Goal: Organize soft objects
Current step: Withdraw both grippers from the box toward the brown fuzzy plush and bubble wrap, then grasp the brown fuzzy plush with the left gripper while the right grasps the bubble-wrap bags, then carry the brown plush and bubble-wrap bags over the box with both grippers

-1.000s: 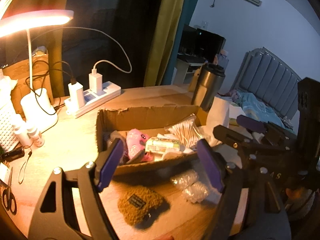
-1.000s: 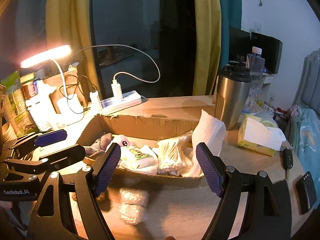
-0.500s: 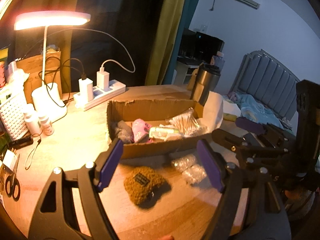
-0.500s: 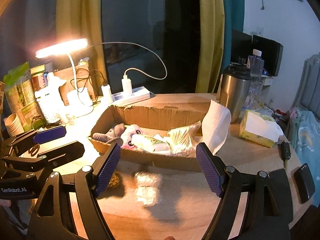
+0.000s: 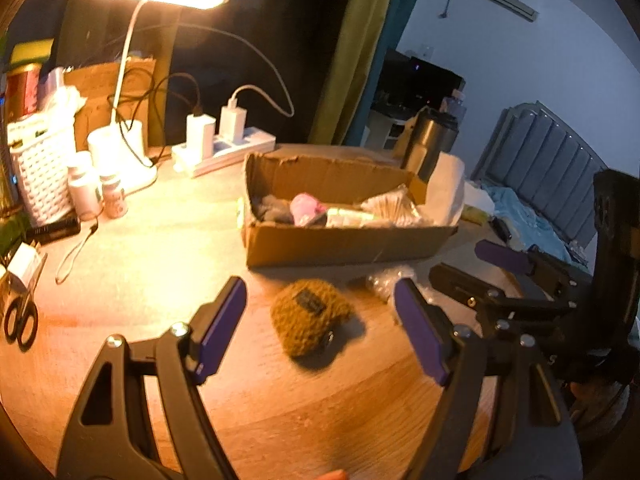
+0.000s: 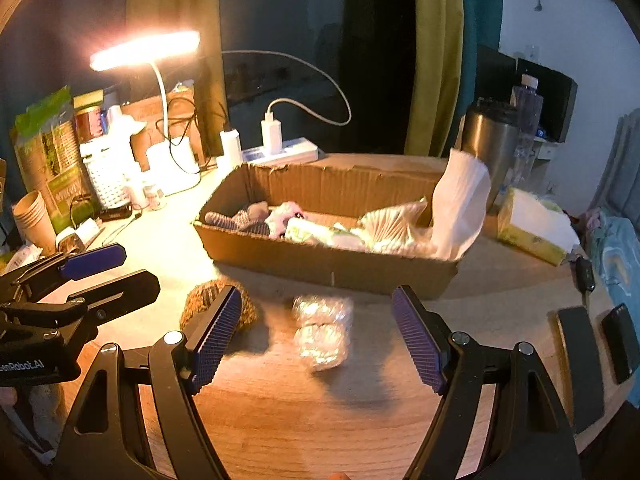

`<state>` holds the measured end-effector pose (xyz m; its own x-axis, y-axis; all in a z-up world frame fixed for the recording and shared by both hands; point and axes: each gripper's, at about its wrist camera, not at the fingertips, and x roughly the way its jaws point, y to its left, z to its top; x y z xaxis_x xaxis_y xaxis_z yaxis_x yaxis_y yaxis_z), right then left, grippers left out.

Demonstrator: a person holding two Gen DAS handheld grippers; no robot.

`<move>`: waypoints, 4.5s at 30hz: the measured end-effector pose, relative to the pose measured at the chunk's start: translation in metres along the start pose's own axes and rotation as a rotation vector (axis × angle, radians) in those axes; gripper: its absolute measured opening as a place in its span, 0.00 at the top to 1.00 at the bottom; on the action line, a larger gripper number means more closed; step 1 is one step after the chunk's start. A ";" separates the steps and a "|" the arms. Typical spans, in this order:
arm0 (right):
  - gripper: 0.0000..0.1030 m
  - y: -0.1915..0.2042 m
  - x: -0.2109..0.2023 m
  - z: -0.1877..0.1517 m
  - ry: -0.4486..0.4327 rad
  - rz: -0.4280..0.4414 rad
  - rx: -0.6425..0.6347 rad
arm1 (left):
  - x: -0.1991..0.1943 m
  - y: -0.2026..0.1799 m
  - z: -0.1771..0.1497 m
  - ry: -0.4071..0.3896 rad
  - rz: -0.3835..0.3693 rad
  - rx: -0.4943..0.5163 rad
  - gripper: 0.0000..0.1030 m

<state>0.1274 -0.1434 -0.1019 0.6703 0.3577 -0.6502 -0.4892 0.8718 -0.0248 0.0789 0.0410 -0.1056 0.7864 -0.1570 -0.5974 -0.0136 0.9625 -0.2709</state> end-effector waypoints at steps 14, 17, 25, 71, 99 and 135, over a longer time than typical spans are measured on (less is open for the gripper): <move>0.22 -0.015 0.039 -0.021 0.084 0.021 0.044 | 0.039 0.003 -0.017 0.105 0.029 0.005 0.25; 0.22 -0.018 0.049 -0.021 0.098 0.029 0.048 | 0.050 0.003 -0.017 0.128 0.036 0.009 0.25; 0.22 -0.019 0.073 -0.021 0.143 0.052 0.045 | 0.079 0.003 -0.016 0.198 0.056 0.025 0.25; 0.55 -0.012 0.075 -0.029 0.163 0.088 0.011 | 0.082 -0.010 -0.023 0.203 0.088 0.117 0.60; 0.55 -0.016 0.017 0.014 0.010 0.054 -0.025 | 0.011 -0.035 0.024 0.008 0.049 0.145 0.61; 0.55 -0.028 0.020 0.111 -0.141 0.081 -0.071 | 0.018 -0.031 0.126 -0.152 0.027 0.107 0.60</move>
<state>0.2159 -0.1239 -0.0299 0.6961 0.4732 -0.5398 -0.5794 0.8144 -0.0332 0.1712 0.0364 -0.0128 0.8711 -0.1035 -0.4801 0.0235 0.9852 -0.1699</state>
